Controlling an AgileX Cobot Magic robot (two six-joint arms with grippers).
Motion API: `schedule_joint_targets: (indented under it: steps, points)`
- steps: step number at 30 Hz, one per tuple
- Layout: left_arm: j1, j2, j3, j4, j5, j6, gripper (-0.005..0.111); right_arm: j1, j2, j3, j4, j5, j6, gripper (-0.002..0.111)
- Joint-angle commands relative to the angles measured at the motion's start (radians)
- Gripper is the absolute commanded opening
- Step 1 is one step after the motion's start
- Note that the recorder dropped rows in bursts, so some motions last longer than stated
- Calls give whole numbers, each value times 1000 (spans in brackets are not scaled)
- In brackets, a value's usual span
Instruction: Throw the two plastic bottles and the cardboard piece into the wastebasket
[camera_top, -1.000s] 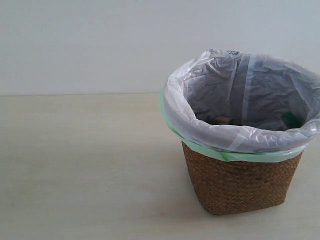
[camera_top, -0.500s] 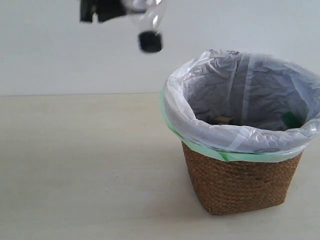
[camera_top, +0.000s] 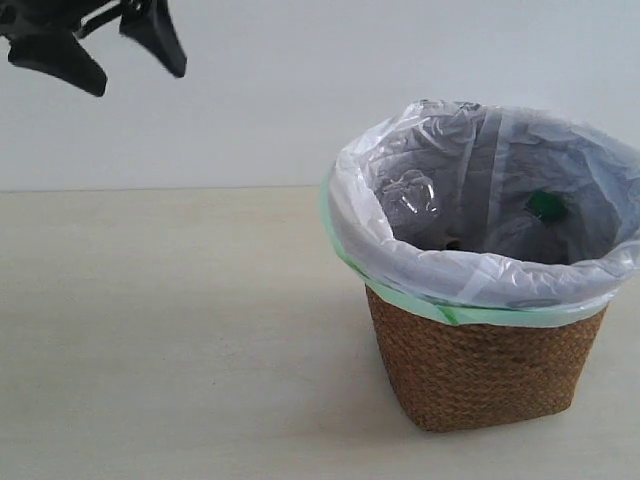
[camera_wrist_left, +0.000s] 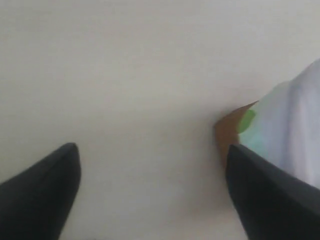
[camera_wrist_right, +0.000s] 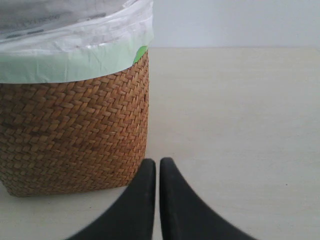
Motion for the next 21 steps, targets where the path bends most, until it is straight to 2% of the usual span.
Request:
schedule_joint_targets:
  steps: [1,2,5,11,15,16,17,19,21]
  points:
    - [21,-42,107,84,2,48,46,2,-5,0,-2,-8,0,0]
    - [26,-51,127,93,2,53,39,2,-5,0,-2,-8,0,0]
    - [37,-98,199,136,2,63,5,2,-5,0,-2,-8,0,0]
    - [57,-250,385,153,2,80,4,2,-5,0,-2,-8,0,0]
    - [57,-493,662,71,-298,80,4,2,-5,0,-2,-8,0,0]
    - [57,-580,787,18,-415,80,4,2,-5,0,-2,-8,0,0]
    - [57,-614,854,-9,-462,80,4,2,-5,0,-2,-8,0,0]
    - [57,-775,1109,-202,-646,147,4,2,-5,0,-2,-8,0,0]
    - [57,-891,1267,-315,-725,199,4,2,-5,0,-2,-8,0,0]
